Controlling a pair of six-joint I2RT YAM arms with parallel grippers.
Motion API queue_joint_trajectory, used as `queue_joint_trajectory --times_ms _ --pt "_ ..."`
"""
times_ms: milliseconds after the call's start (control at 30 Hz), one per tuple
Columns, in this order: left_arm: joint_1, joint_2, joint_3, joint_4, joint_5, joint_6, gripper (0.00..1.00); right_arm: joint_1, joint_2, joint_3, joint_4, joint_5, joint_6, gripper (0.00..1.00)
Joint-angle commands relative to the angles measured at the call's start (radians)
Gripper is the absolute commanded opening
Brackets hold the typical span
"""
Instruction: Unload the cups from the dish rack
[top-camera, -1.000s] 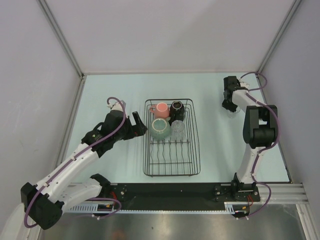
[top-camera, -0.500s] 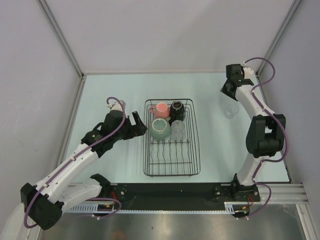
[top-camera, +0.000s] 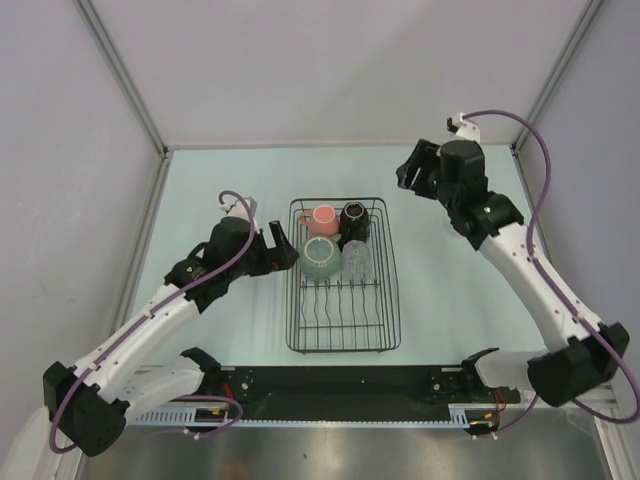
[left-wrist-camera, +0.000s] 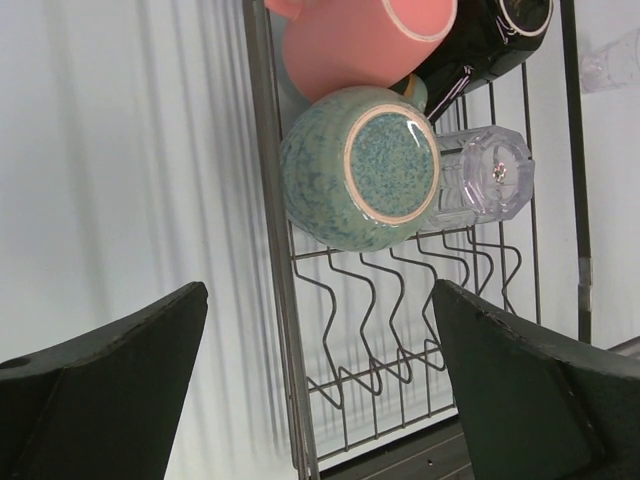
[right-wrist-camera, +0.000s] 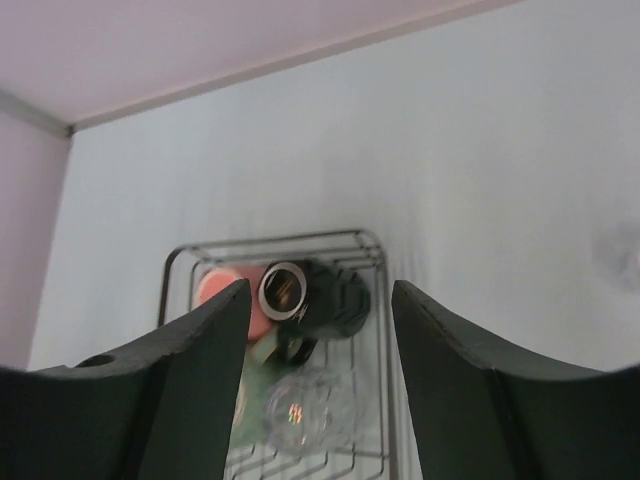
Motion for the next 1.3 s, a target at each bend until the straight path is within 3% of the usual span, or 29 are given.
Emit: queue_joint_trajectory --times_ms 0,100,333,567,767,1267 --pt "0.006 0.042 0.068 0.078 0.074 0.006 1.0 0.045 -0.161 -0.136 0.127 -0.212 0.027 0.66" --pt "-0.011 0.081 0.103 0.083 0.074 0.004 1.0 0.109 -0.268 -0.217 0.125 -0.185 0.05 0.72" --pt "-0.276 0.243 0.293 0.037 -0.156 0.101 1.0 0.232 -0.376 -0.248 -0.01 0.016 0.016 0.75" --pt "-0.324 0.49 0.468 0.001 -0.19 0.102 1.0 0.269 -0.428 -0.259 -0.084 0.138 0.038 0.75" --pt "-0.35 0.673 0.585 -0.031 -0.187 0.101 1.0 0.266 -0.454 -0.24 -0.103 0.139 0.002 0.75" --pt "-0.376 0.837 0.678 -0.032 -0.157 0.068 0.95 0.252 -0.443 -0.231 -0.11 0.094 -0.041 0.75"
